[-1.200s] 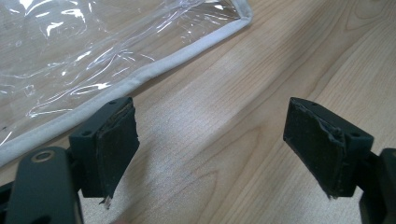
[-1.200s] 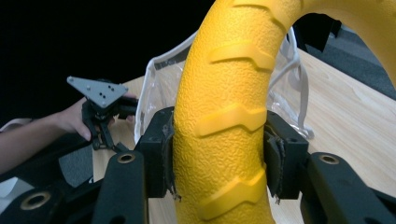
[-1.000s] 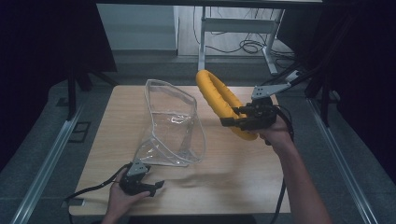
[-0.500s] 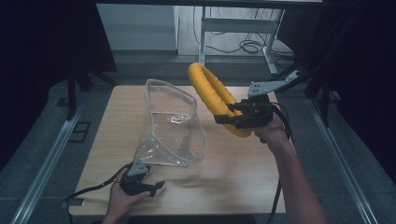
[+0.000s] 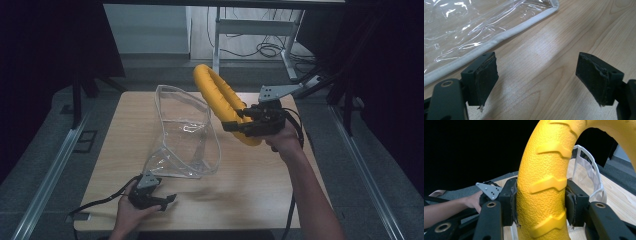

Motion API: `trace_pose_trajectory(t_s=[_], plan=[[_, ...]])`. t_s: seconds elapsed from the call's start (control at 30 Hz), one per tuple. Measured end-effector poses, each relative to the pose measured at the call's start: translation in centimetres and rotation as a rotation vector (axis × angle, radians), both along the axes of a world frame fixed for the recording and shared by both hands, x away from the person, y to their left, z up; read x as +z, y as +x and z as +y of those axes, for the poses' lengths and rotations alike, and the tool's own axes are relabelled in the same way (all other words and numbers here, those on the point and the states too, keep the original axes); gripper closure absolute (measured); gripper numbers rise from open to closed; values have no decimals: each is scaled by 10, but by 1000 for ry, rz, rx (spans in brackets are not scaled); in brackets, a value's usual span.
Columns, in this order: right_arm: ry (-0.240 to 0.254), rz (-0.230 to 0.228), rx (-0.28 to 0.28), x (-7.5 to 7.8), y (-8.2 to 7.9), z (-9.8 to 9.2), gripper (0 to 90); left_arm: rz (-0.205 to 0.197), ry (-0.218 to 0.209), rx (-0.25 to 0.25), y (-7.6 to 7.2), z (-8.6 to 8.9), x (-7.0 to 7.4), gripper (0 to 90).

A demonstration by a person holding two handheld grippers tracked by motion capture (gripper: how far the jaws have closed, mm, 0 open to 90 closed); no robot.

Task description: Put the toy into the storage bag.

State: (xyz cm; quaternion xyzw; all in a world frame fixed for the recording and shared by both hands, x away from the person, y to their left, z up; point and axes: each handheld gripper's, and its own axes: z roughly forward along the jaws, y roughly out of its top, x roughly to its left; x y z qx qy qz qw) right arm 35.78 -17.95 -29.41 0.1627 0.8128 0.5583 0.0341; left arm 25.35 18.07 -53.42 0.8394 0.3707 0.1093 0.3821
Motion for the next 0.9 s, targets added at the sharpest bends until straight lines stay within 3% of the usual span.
trace_pose_trajectory(t_s=[0.33,0.9], plan=[[33,-23,16,9,-6,5,513,2,0,0,0,0,0,177],[45,-43,48,18,-13,19,513,3,-1,3,0,0,0,178]])
